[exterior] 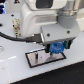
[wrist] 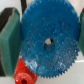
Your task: Insert the blue gear onto the right peg, followed by the red gear
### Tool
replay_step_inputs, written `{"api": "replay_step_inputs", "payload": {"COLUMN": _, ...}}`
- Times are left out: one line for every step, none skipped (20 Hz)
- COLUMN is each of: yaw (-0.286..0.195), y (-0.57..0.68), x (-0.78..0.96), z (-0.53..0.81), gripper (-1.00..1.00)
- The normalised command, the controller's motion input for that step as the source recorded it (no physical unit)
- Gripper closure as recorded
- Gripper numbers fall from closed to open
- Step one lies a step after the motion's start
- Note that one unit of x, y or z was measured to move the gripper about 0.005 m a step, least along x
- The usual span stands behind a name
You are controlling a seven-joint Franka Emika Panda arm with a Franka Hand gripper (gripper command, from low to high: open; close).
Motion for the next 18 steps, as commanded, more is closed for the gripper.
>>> {"api": "replay_step_inputs", "payload": {"yaw": 0.000, "y": -0.18, "x": 0.06, "z": -0.10, "gripper": 1.00}}
{"api": "replay_step_inputs", "payload": {"yaw": 0.000, "y": -0.18, "x": 0.04, "z": -0.11, "gripper": 1.00}}
{"api": "replay_step_inputs", "payload": {"yaw": 0.000, "y": -0.20, "x": 0.05, "z": -0.14, "gripper": 1.00}}
{"api": "replay_step_inputs", "payload": {"yaw": 0.000, "y": -0.20, "x": 0.04, "z": -0.16, "gripper": 1.00}}
{"api": "replay_step_inputs", "payload": {"yaw": 0.000, "y": -0.14, "x": 0.06, "z": -0.12, "gripper": 1.00}}
{"api": "replay_step_inputs", "payload": {"yaw": 0.000, "y": -0.12, "x": 0.07, "z": -0.03, "gripper": 1.00}}
{"api": "replay_step_inputs", "payload": {"yaw": 0.000, "y": -0.06, "x": 0.08, "z": 0.10, "gripper": 1.00}}
{"api": "replay_step_inputs", "payload": {"yaw": 0.000, "y": -0.01, "x": 0.02, "z": 0.17, "gripper": 1.00}}
{"api": "replay_step_inputs", "payload": {"yaw": 0.000, "y": -0.01, "x": 0.03, "z": 0.31, "gripper": 1.00}}
{"api": "replay_step_inputs", "payload": {"yaw": 0.000, "y": 0.00, "x": 0.06, "z": 0.46, "gripper": 1.00}}
{"api": "replay_step_inputs", "payload": {"yaw": 0.000, "y": -0.02, "x": 0.00, "z": 0.55, "gripper": 1.00}}
{"api": "replay_step_inputs", "payload": {"yaw": 0.000, "y": -0.02, "x": 0.00, "z": 0.52, "gripper": 1.00}}
{"api": "replay_step_inputs", "payload": {"yaw": 0.000, "y": 0.00, "x": 0.00, "z": 0.33, "gripper": 1.00}}
{"api": "replay_step_inputs", "payload": {"yaw": 0.000, "y": -0.03, "x": 0.09, "z": 0.03, "gripper": 1.00}}
{"api": "replay_step_inputs", "payload": {"yaw": 0.000, "y": -0.15, "x": 0.14, "z": 0.19, "gripper": 1.00}}
{"api": "replay_step_inputs", "payload": {"yaw": 0.000, "y": -0.15, "x": 0.15, "z": 0.08, "gripper": 1.00}}
{"api": "replay_step_inputs", "payload": {"yaw": 0.000, "y": -0.13, "x": 0.14, "z": 0.00, "gripper": 1.00}}
{"api": "replay_step_inputs", "payload": {"yaw": 0.000, "y": -0.10, "x": 0.10, "z": 0.01, "gripper": 1.00}}
